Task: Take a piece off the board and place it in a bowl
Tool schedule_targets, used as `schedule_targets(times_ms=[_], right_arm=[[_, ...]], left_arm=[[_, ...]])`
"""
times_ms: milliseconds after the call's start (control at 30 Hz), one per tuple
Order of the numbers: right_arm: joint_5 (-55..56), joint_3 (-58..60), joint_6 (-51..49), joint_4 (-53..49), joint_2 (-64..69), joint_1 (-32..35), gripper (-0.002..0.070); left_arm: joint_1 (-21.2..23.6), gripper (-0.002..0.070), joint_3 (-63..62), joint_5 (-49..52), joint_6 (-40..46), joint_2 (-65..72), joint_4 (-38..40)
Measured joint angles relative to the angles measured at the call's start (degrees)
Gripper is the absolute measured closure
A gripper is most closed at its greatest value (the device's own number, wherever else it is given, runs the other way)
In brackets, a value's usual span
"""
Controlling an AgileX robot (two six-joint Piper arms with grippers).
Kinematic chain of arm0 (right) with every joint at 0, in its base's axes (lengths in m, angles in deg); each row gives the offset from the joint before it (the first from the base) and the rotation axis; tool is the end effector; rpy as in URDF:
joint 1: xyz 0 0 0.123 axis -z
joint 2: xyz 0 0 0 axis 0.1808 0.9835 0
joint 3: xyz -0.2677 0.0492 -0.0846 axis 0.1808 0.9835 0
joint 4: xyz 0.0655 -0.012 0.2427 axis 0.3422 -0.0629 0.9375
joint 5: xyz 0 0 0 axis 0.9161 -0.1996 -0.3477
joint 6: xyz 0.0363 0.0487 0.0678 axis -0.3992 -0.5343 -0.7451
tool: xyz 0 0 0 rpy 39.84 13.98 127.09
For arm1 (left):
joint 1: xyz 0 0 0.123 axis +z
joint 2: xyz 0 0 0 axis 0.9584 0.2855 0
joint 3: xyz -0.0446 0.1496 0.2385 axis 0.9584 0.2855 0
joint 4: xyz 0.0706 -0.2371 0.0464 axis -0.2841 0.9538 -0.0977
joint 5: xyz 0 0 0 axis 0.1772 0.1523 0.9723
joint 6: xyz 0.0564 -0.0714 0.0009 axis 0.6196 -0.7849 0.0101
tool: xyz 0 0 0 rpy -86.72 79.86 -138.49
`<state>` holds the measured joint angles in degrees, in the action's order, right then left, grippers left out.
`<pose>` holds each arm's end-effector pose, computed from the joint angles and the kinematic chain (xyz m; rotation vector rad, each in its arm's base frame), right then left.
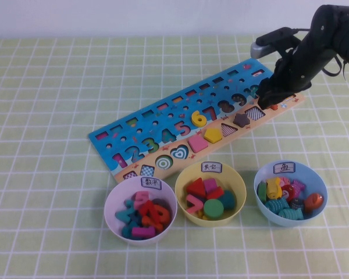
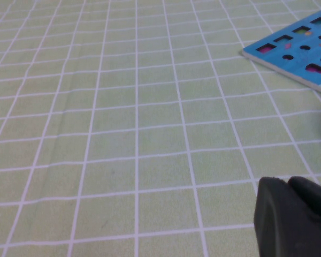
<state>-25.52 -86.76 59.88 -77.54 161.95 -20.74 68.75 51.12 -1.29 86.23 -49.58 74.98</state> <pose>0.5076 0.1077 0.2025 -0.7008 2.6405 0.1914 0.0528 -0.0028 0.1721 0.0990 1.8625 -0.0149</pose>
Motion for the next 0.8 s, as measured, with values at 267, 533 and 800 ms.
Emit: schedule_targets(times_ms=[267,533,800], right_arm=[[4.88,0.0,-1.95,0.0,1.76,0.0,0.0238],[4.88,-0.13,-2.67,-0.16,2.83,0.0,0.0238],[5.13,-0.13,-2.67,-0.37,2.87,0.0,0.0285]], left_arm=[[0.0,0.068,0.0,0.0,0.0,0.0,0.0],[0.0,0.068,0.0,0.0,0.0,0.0,0.0],[0.0,0.068,0.0,0.0,0.0,0.0,0.0]])
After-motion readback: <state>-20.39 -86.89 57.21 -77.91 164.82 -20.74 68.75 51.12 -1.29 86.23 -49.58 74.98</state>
